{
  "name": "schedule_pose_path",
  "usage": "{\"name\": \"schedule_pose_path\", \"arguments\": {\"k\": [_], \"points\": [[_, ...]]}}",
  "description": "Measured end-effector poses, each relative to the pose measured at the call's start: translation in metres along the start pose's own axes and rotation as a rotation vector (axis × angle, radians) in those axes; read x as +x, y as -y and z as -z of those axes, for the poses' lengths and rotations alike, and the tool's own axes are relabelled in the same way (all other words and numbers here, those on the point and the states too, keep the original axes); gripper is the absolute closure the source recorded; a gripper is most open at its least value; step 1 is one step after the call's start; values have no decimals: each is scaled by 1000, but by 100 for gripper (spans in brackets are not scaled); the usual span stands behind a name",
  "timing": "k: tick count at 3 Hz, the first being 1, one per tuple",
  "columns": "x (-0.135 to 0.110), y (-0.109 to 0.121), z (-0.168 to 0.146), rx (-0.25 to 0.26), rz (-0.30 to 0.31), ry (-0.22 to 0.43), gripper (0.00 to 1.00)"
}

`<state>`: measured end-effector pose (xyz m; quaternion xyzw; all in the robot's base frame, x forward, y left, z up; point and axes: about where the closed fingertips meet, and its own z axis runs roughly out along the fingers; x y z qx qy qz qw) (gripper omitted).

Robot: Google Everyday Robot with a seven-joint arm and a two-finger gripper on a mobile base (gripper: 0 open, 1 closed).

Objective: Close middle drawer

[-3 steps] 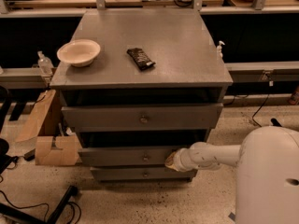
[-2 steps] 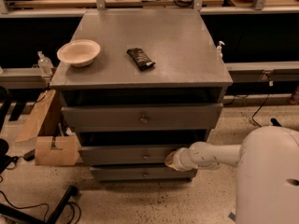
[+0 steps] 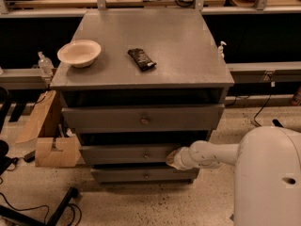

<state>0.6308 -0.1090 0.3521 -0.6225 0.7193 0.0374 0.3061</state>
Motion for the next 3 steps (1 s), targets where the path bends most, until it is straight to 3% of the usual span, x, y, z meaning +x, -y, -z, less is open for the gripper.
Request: {"name": "schedule_pose_path", "arguments": {"k": [3], "points": [[-3,15,-13,2,-2,10,100]]}}
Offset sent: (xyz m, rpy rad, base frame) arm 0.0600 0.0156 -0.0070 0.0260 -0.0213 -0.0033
